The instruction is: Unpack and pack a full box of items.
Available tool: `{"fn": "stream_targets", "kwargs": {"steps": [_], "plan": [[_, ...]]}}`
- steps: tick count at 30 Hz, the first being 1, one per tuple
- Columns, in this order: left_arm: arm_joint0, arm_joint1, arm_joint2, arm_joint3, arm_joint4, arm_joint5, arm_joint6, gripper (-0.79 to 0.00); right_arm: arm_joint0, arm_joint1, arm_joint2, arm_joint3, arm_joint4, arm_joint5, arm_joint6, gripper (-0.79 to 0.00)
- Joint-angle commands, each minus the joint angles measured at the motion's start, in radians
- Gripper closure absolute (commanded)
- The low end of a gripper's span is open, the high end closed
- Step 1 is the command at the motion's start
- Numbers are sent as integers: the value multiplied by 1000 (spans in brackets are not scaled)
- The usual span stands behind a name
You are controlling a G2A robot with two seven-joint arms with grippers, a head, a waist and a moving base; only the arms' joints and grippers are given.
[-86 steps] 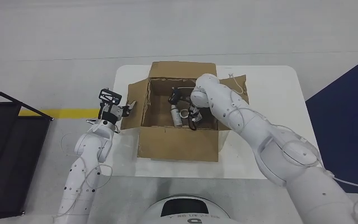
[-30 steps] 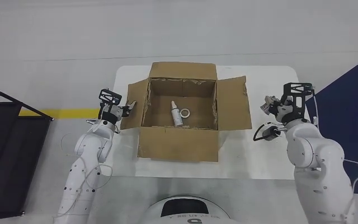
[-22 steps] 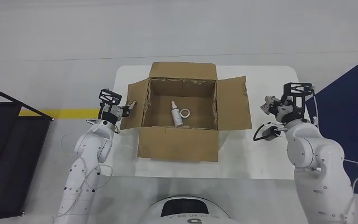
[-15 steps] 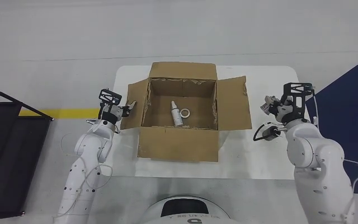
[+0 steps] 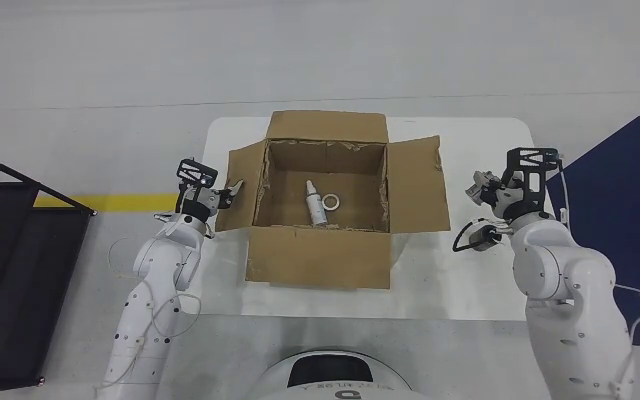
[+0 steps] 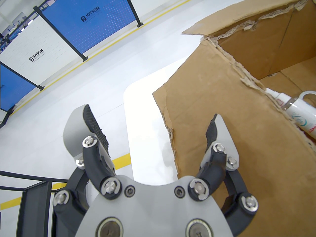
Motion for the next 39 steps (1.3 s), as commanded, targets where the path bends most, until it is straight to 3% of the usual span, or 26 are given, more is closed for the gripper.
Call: {"fn": "stream_targets", "kwargs": {"steps": [1, 23, 31, 39], "plan": [[0, 0, 0, 0, 0, 0, 0, -785, 0, 0, 0, 0, 0, 0, 0, 0], [0, 0, 0, 0, 0, 0, 0, -785, -1, 0, 0, 5, 2, 1, -4, 0], [0, 0, 0, 0, 0, 0, 0, -785, 72, -8, -28, 231, 60, 25, -9, 0], [0, 0, 0, 0, 0, 0, 0, -785, 116, -11, -19, 337, 114, 46, 1, 0]]}}
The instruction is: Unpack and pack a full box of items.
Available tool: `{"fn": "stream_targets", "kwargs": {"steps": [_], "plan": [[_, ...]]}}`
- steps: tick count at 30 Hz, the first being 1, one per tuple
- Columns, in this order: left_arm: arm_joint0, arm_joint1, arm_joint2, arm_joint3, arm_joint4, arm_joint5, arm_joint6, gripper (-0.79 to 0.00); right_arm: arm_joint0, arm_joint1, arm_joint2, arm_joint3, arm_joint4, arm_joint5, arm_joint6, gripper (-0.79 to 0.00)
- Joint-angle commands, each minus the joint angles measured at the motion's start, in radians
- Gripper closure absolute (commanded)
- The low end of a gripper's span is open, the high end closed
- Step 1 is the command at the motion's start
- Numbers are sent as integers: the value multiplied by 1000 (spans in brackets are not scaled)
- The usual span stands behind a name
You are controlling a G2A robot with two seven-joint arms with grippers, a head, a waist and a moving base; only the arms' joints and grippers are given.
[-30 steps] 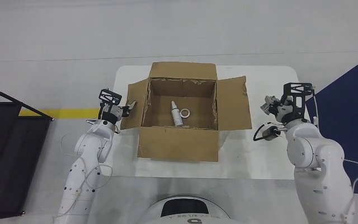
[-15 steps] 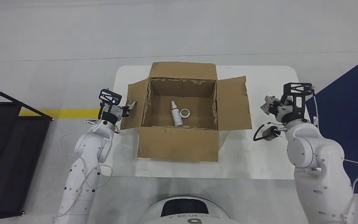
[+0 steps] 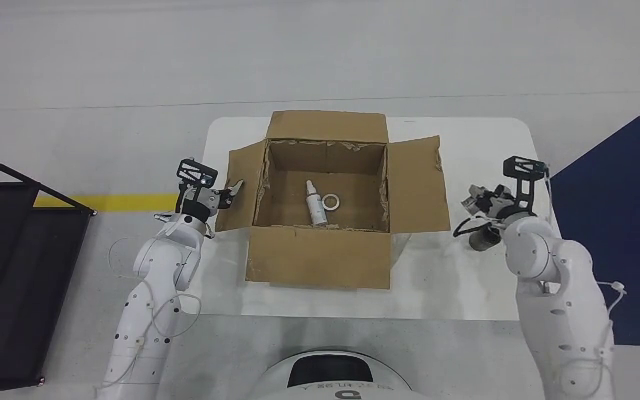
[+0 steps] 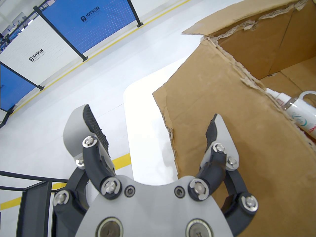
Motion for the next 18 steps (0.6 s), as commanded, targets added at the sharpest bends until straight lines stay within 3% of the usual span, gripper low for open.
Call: {"fn": "stream_targets", "kwargs": {"steps": [1, 18], "plan": [[0, 0, 0, 0, 0, 0, 0, -785, 21, 0, -4, 50, -2, 8, 6, 0], [0, 0, 0, 0, 0, 0, 0, -785, 152, -4, -53, 257, -12, 31, 52, 0]]}}
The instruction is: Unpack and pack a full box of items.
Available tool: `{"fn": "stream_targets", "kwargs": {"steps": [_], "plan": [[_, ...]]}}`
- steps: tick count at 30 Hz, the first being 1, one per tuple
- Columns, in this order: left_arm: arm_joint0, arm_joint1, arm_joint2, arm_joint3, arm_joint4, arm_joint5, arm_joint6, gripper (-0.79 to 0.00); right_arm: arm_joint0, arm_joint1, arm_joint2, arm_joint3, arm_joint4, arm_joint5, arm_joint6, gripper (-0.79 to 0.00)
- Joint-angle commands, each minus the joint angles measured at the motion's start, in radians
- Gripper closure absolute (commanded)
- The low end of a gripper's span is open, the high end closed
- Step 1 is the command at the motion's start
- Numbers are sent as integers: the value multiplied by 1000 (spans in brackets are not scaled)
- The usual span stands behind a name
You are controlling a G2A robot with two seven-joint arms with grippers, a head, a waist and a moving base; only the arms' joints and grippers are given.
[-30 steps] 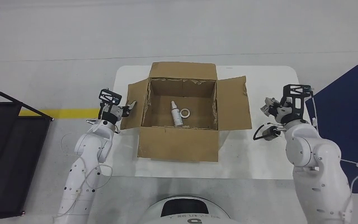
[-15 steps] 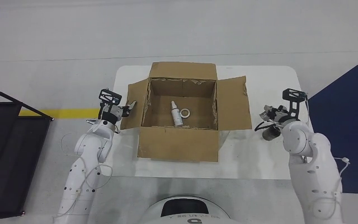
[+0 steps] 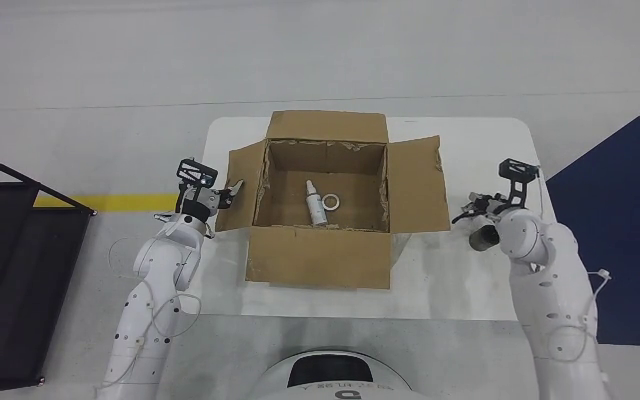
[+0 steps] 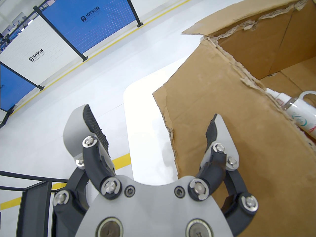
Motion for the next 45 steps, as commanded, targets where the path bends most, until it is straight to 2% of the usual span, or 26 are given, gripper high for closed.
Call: {"fn": "stream_targets", "kwargs": {"steps": [1, 3, 4, 6, 15, 18, 19, 20, 21, 28, 32, 40, 45], "plan": [[0, 0, 0, 0, 0, 0, 0, -785, 9, 0, -2, 15, -5, 1, 8, 0], [0, 0, 0, 0, 0, 0, 0, -785, 17, 0, -4, 24, -9, 2, 11, -28], [0, 0, 0, 0, 0, 0, 0, -785, 18, 1, -5, 27, -12, 3, 12, -123], [0, 0, 0, 0, 0, 0, 0, -785, 24, 0, -9, 35, -18, 6, 15, -200], [0, 0, 0, 0, 0, 0, 0, -785, 36, 0, -20, 60, -22, 4, 25, -203], [0, 0, 0, 0, 0, 0, 0, -785, 38, 0, -17, 63, -21, 6, 29, -265], [0, 0, 0, 0, 0, 0, 0, -785, 38, 0, -16, 62, -21, 6, 31, -382], [0, 0, 0, 0, 0, 0, 0, -785, 37, 0, -16, 62, -21, 6, 32, -671], [0, 0, 0, 0, 0, 0, 0, -785, 37, 0, -15, 61, -21, 5, 33, -785], [0, 0, 0, 0, 0, 0, 0, -785, 27, 2, 5, 36, -10, 3, 41, -785], [0, 0, 0, 0, 0, 0, 0, -785, 5, 5, 39, -26, 18, -4, 46, -785], [0, 0, 0, 0, 0, 0, 0, -785, -125, 9, 209, -301, 305, -102, 89, -785], [0, 0, 0, 0, 0, 0, 0, -785, -193, 7, 266, -418, 461, -159, 93, -785]]}}
